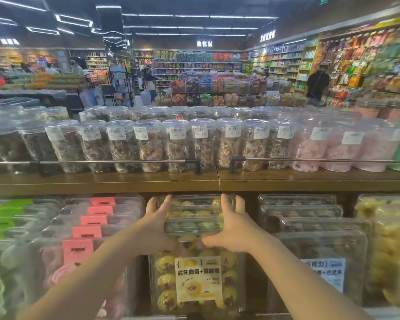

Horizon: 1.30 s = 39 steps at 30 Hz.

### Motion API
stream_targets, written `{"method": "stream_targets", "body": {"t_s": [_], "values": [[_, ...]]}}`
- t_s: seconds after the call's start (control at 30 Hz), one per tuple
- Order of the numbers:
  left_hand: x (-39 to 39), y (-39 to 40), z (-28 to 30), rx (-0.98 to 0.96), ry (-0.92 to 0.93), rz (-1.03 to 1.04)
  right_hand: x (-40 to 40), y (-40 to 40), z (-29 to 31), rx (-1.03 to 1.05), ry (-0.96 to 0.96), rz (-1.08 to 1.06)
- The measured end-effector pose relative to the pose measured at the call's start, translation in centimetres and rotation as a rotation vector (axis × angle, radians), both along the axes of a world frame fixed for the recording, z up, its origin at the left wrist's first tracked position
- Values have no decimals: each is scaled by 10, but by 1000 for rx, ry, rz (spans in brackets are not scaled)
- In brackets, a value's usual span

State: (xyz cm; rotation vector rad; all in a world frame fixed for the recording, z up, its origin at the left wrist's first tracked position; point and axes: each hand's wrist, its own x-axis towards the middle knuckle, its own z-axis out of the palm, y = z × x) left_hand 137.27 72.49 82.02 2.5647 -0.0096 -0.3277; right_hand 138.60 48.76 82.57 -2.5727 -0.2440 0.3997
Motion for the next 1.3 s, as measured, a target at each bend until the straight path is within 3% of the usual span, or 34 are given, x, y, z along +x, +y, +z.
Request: {"method": "stream_targets", "body": {"t_s": [0.27, 0.5, 0.67, 0.93, 1.3], "values": [[-12, -4, 14, 76, -15, -41, -27, 9, 21, -128, -80, -31], [-55, -32, 21, 390, -279, -125, -109, -47, 34, -166, -207, -110], [-96, -71, 33, 340, -258, -161, -135, -130, 32, -104, -253, -195], [-136, -161, 38, 286, -203, -61, -130, -242, 23, -31, -261, -111], [-132, -244, 40, 222, -147, -21, -106, -300, 26, -40, -190, -62]]}}
